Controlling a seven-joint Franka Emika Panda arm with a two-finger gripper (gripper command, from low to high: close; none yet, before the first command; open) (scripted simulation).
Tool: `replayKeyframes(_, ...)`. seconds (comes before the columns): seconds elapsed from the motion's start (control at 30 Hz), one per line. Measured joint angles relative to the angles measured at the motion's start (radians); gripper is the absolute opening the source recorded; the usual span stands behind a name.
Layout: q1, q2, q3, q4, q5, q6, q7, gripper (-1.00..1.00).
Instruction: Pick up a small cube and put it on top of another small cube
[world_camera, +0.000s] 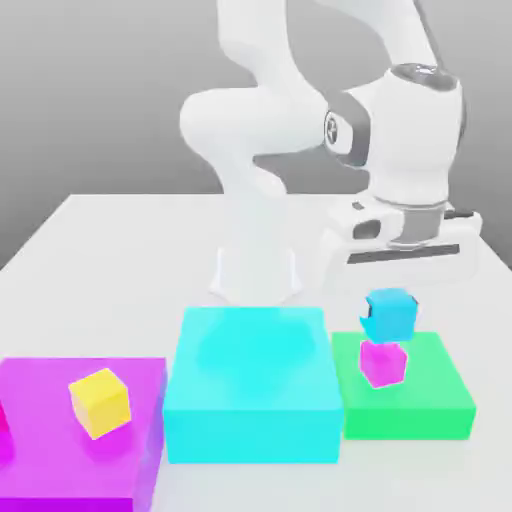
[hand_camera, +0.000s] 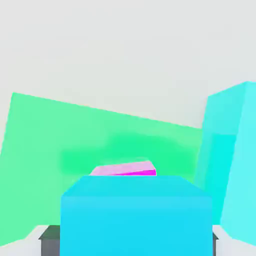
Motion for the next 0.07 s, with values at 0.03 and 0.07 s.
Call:
replayKeyframes(0.03, 0.000, 0.000, 0.000, 0.000, 0.000, 0.000, 0.000, 1.00)
replayKeyframes(0.07, 0.000, 0.000, 0.000, 0.000, 0.000, 0.000, 0.000, 1.00)
